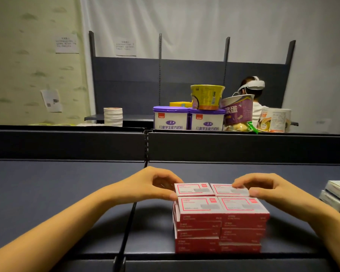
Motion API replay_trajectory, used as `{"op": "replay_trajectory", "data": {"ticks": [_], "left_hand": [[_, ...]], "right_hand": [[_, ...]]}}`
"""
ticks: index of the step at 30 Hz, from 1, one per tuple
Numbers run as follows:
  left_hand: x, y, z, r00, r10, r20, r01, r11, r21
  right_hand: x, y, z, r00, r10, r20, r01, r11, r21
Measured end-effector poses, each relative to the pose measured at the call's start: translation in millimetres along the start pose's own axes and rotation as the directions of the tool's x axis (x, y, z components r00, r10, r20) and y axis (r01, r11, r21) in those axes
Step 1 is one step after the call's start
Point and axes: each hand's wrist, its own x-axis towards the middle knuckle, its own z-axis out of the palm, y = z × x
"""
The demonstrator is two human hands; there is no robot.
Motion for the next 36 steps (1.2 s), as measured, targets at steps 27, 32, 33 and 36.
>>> {"op": "replay_trajectory", "data": {"ticks": [27,32,33,36], "left_hand": [[103.6,-61.8,-51.0,0.956,-0.058,-0.288,0.112,0.978,0.178],[134.9,-95.9,-47.1,0.963,-0.081,-0.258,0.139,0.967,0.215],[137.4,-99.8,-45.8,0.961,-0.079,-0.264,0.141,0.964,0.226],[141.1,-108.4,-42.6,0.947,-0.062,-0.314,0.154,0.948,0.279]], "right_hand": [[1.3,6.8,-2.2,0.997,0.015,-0.079,-0.015,1.0,0.003],[40.2,13.9,-10.9,0.947,-0.01,-0.322,-0.033,0.991,-0.127],[52.2,16.9,-13.9,0.942,-0.018,-0.335,-0.046,0.982,-0.182],[89.7,32.0,-24.6,0.938,0.001,-0.346,-0.098,0.96,-0.262]]}}
